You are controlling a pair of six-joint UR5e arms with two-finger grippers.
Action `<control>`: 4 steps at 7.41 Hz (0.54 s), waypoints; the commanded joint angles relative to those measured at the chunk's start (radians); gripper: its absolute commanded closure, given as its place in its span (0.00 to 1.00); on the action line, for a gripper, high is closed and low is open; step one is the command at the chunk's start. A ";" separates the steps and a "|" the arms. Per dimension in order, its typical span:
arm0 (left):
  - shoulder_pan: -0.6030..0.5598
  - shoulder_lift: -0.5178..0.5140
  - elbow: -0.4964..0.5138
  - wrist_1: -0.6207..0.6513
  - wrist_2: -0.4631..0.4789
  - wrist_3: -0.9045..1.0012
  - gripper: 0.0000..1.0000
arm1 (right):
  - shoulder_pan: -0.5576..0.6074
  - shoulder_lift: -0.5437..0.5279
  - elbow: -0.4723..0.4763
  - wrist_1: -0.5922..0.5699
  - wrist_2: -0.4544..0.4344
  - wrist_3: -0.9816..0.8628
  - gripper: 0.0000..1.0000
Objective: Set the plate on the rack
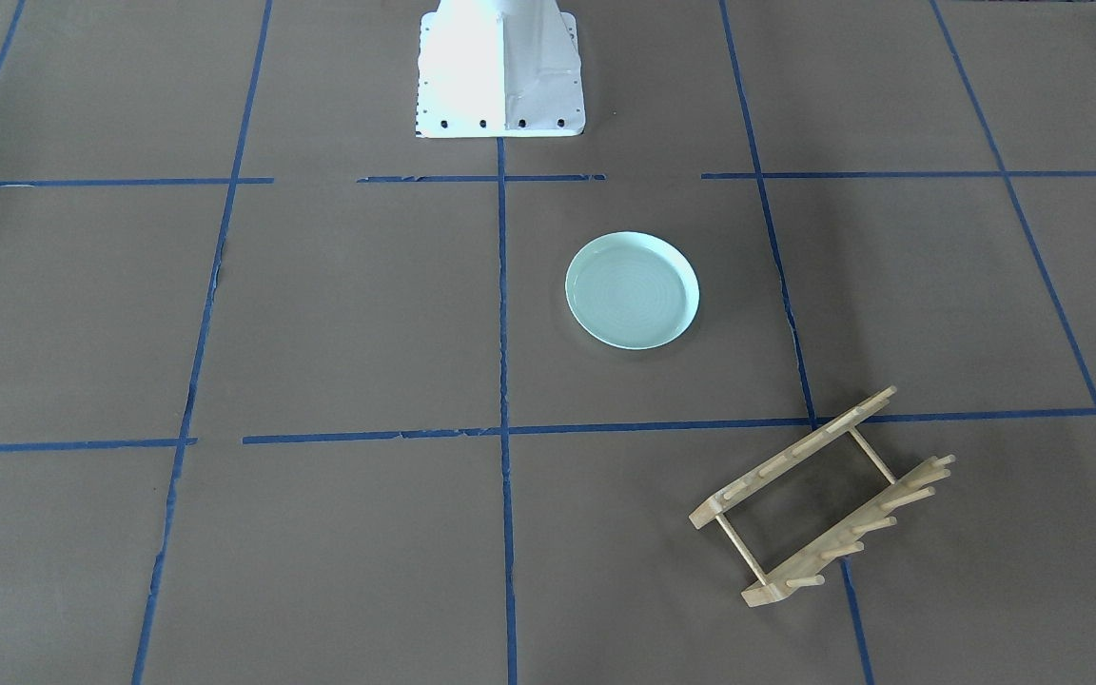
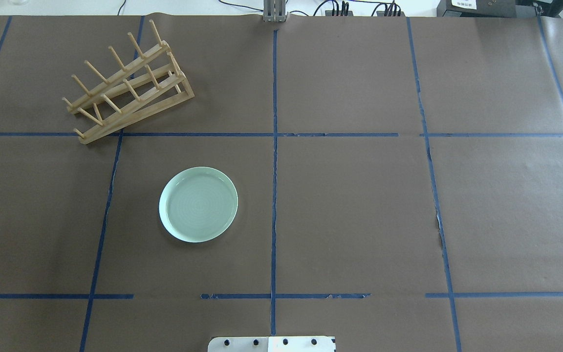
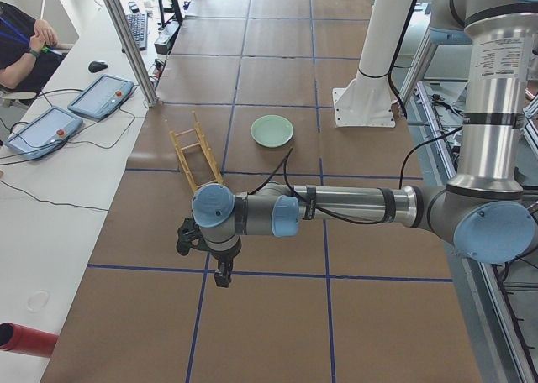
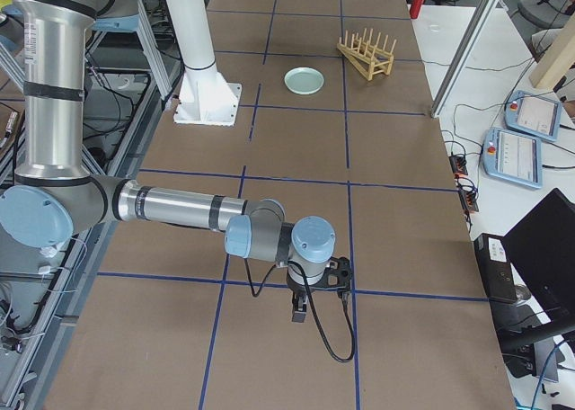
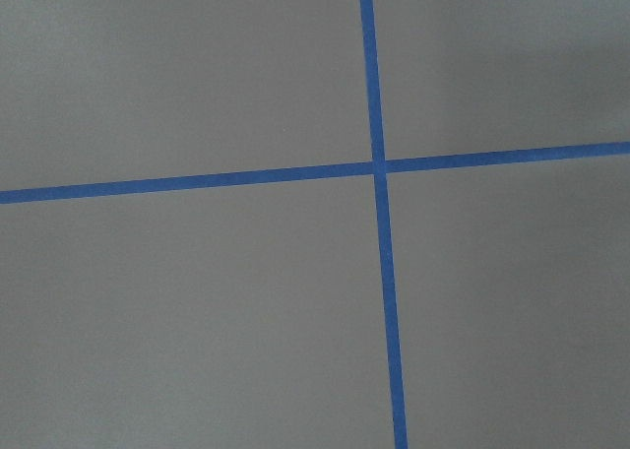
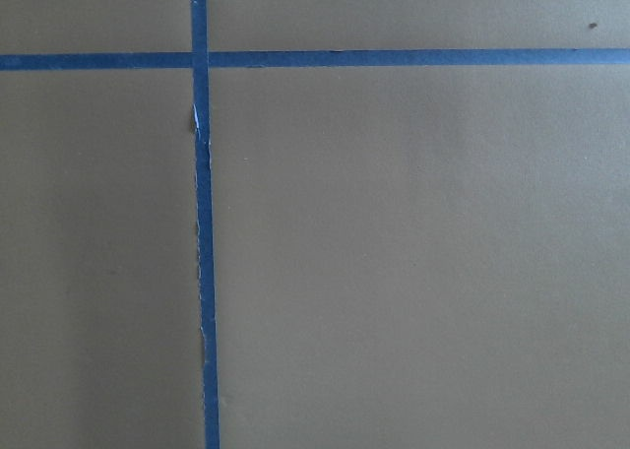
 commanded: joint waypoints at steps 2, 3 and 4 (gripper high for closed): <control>0.000 -0.011 -0.007 0.000 0.001 -0.003 0.00 | 0.000 0.000 -0.001 0.001 0.000 -0.001 0.00; 0.003 -0.019 -0.051 0.004 0.008 -0.018 0.00 | 0.000 0.000 0.001 0.001 0.000 -0.001 0.00; 0.003 -0.039 -0.116 0.004 0.013 -0.113 0.00 | 0.000 0.000 -0.001 0.001 0.000 0.001 0.00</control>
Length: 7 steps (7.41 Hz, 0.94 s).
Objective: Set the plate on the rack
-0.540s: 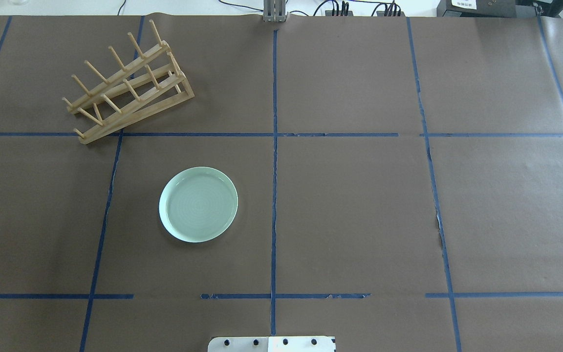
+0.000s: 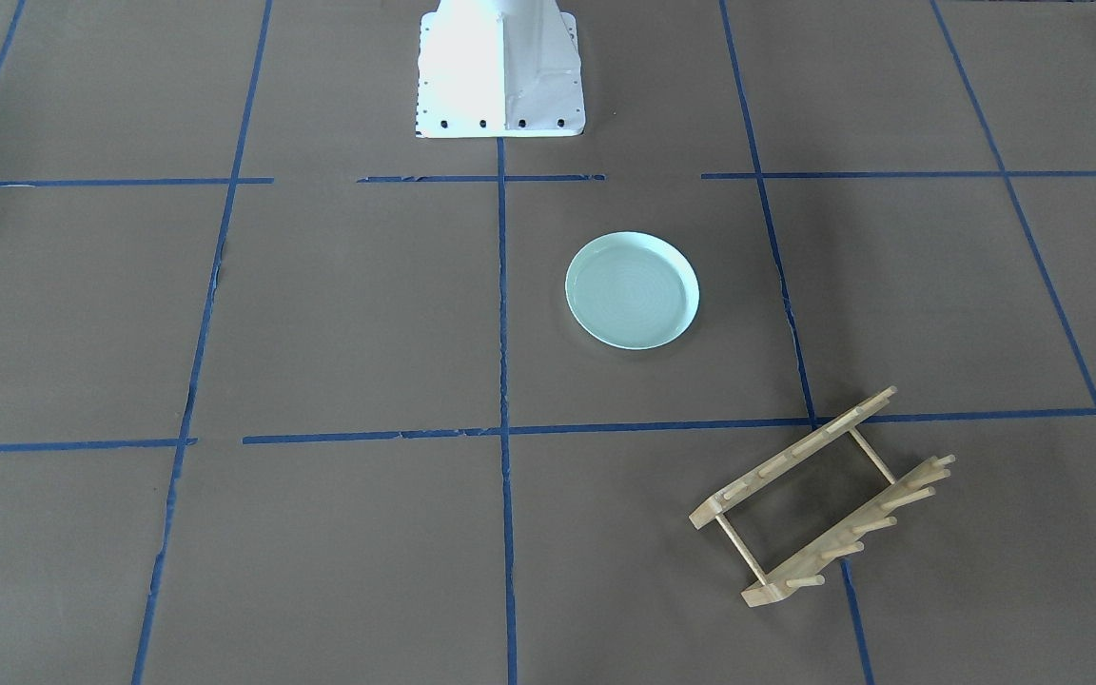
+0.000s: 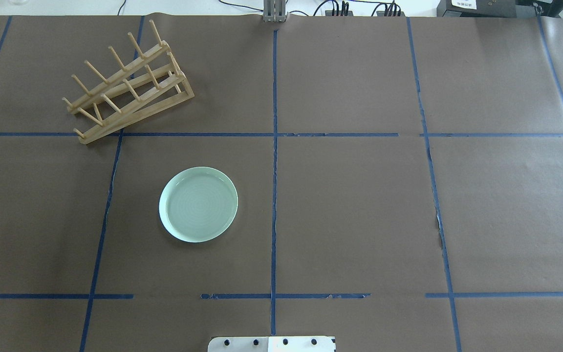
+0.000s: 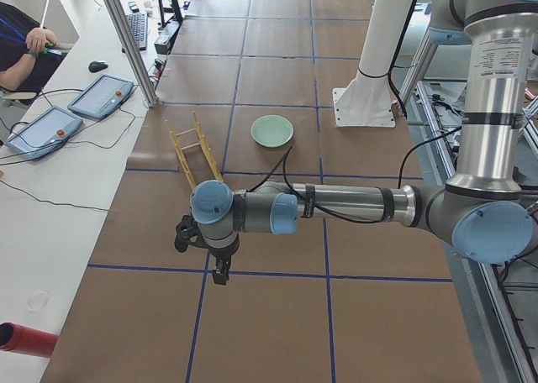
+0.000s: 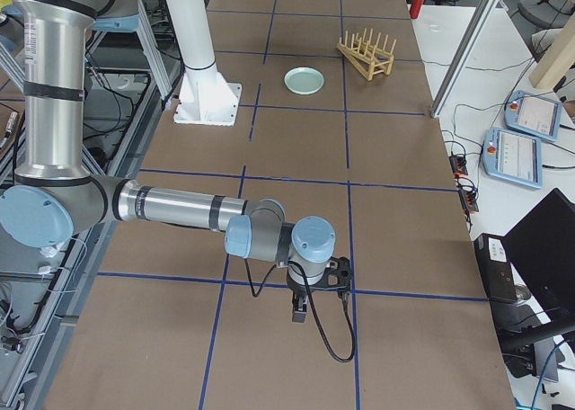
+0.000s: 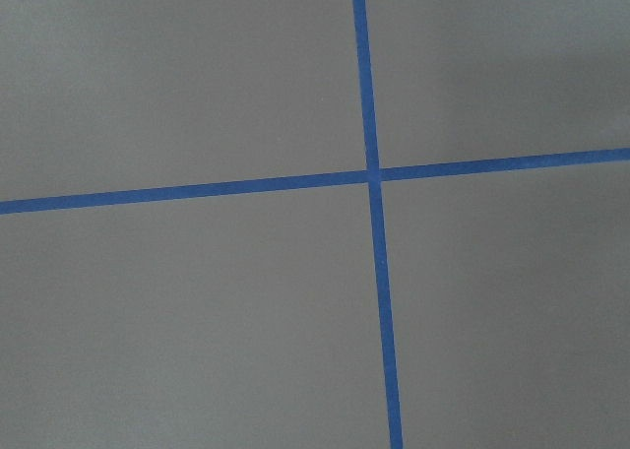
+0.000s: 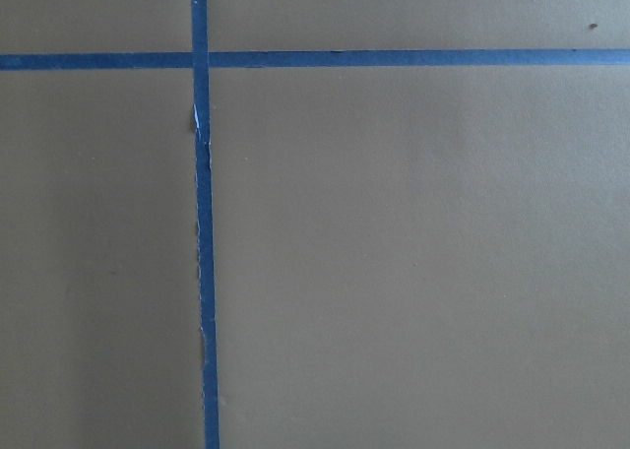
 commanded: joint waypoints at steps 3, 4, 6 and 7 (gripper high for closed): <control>0.134 -0.053 -0.339 0.005 0.009 -0.413 0.00 | 0.000 0.000 -0.001 0.000 0.000 0.001 0.00; 0.201 -0.096 -0.364 0.006 0.009 -0.530 0.00 | 0.000 0.000 0.001 0.000 0.000 0.001 0.00; 0.330 -0.229 -0.372 0.006 0.011 -0.764 0.00 | 0.000 0.000 -0.001 0.000 0.000 0.001 0.00; 0.398 -0.283 -0.377 0.006 0.056 -0.872 0.00 | 0.000 0.000 0.001 0.000 0.000 0.001 0.00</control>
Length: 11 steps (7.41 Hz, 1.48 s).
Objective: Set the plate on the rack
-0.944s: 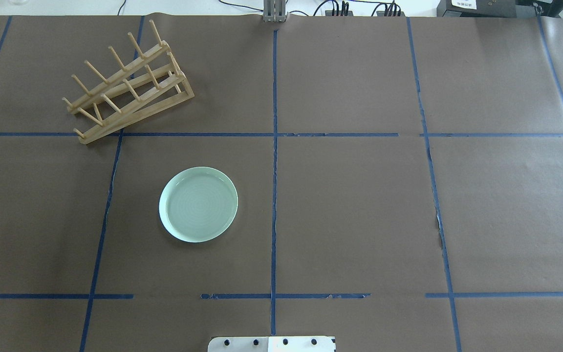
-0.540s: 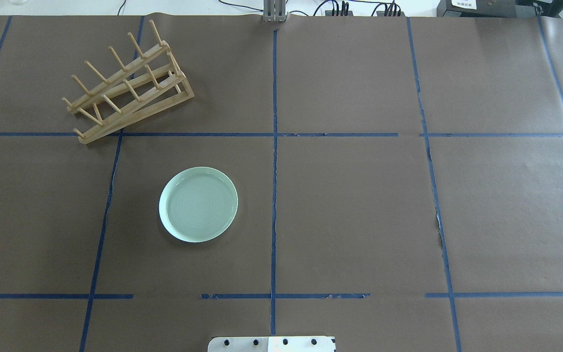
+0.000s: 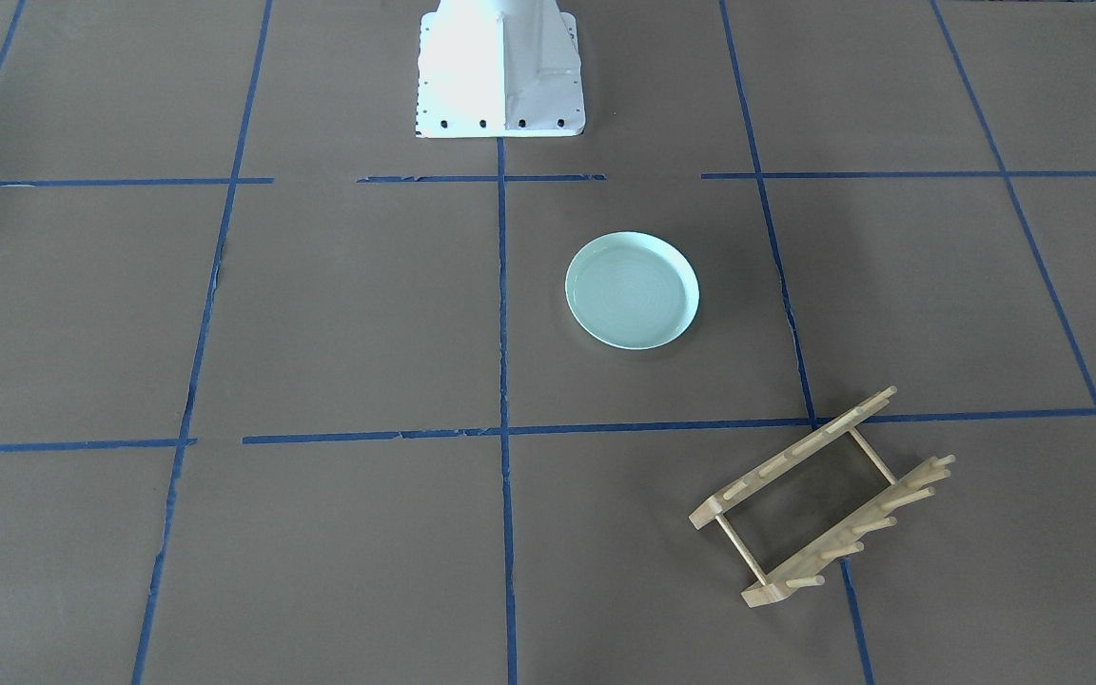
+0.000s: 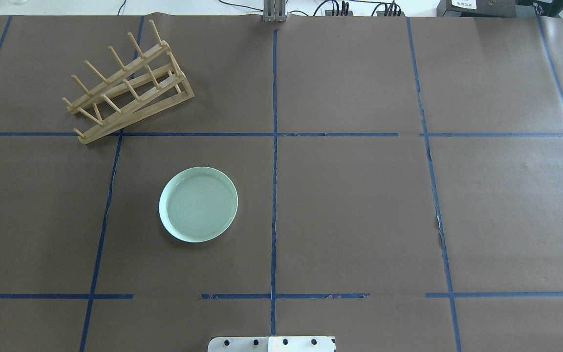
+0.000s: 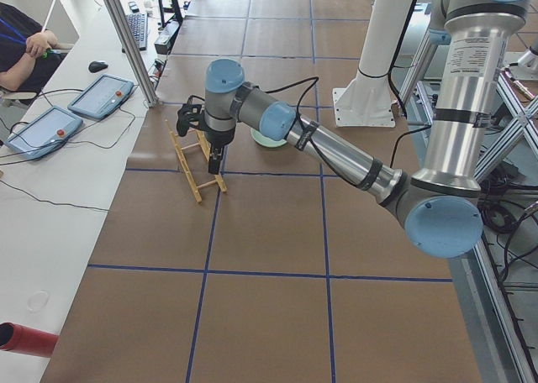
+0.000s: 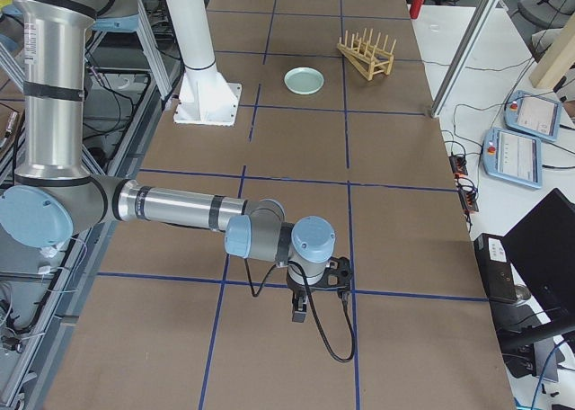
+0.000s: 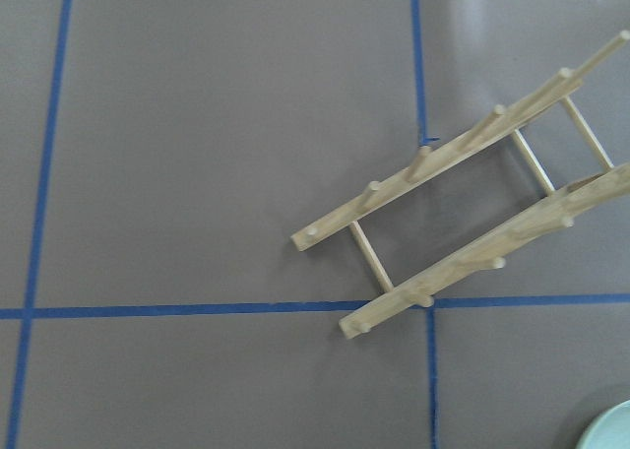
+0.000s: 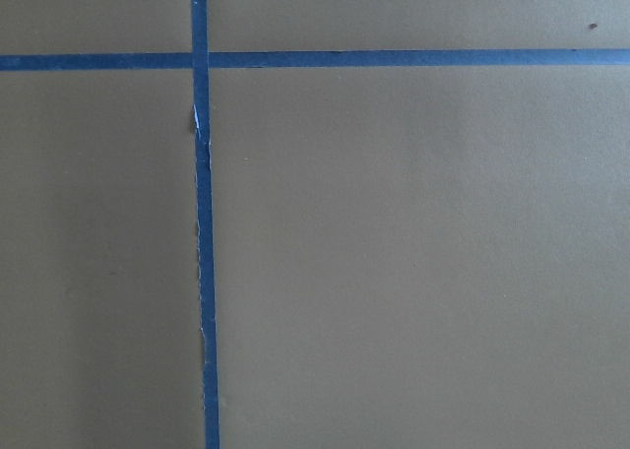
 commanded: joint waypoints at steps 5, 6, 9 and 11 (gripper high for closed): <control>0.401 -0.249 0.023 0.002 0.250 -0.454 0.00 | 0.000 0.000 0.001 -0.002 0.000 0.000 0.00; 0.448 -0.298 0.071 0.002 0.288 -0.481 0.00 | 0.000 0.000 0.001 0.000 0.000 0.000 0.00; 0.643 -0.356 0.157 -0.006 0.436 -0.607 0.00 | 0.000 0.000 0.001 0.000 0.000 0.000 0.00; 0.752 -0.391 0.264 -0.006 0.541 -0.649 0.00 | 0.000 0.000 0.001 0.000 0.000 0.000 0.00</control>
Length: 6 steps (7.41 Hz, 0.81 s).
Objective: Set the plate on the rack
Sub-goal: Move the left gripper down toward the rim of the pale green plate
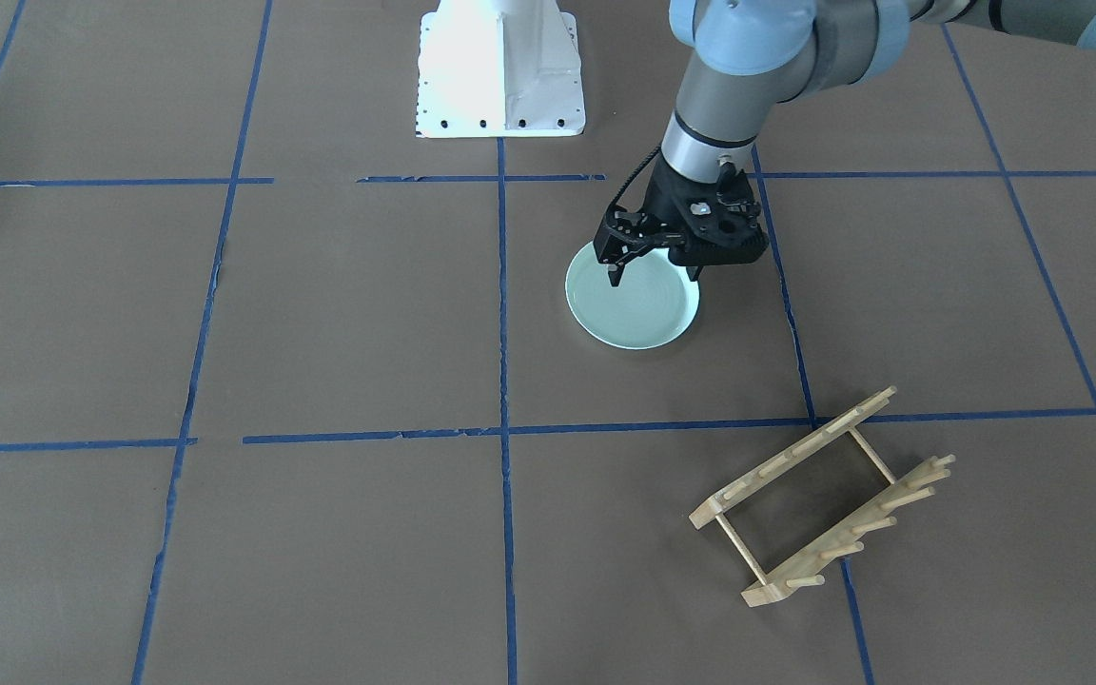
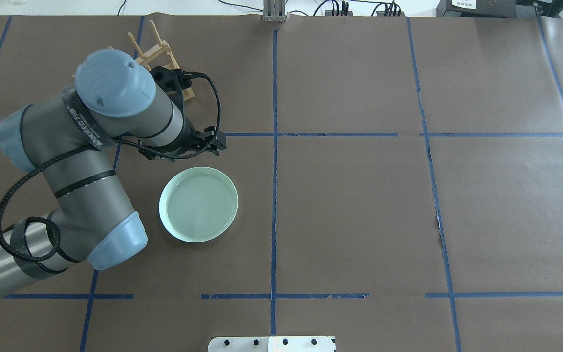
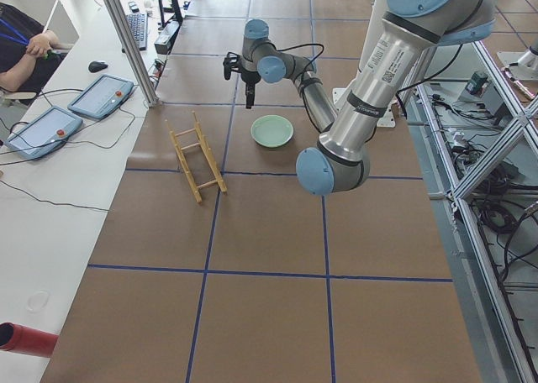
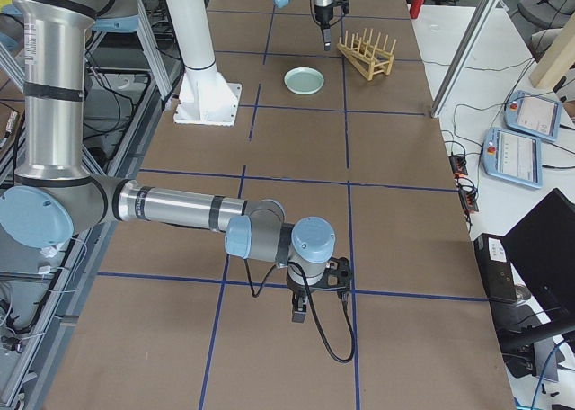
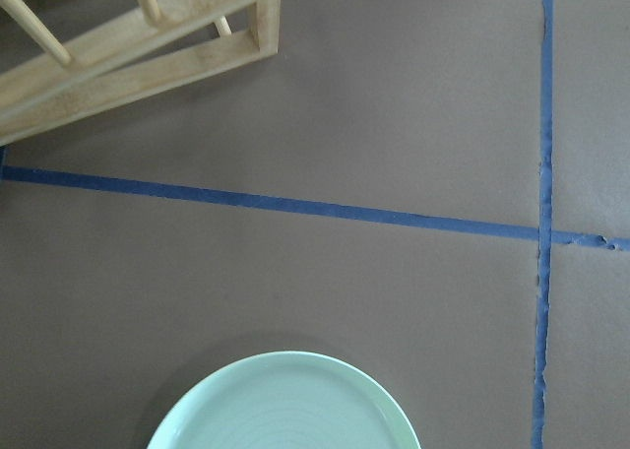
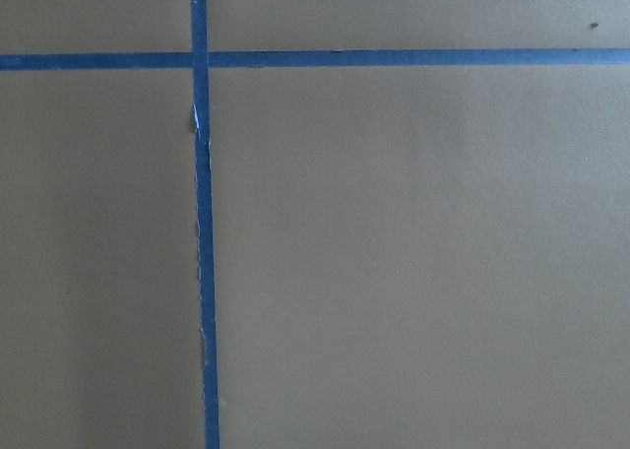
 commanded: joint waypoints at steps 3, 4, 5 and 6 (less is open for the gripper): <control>0.125 -0.089 0.179 0.000 0.094 -0.048 0.00 | 0.000 0.000 0.000 0.000 0.000 0.000 0.00; 0.126 -0.107 0.209 -0.001 0.101 -0.048 0.02 | 0.000 0.000 0.000 -0.001 0.000 0.000 0.00; 0.131 -0.112 0.223 -0.003 0.117 -0.048 0.04 | 0.000 0.000 0.000 0.000 0.000 0.000 0.00; 0.137 -0.112 0.224 -0.005 0.118 -0.048 0.07 | 0.000 0.000 0.000 0.000 0.000 0.000 0.00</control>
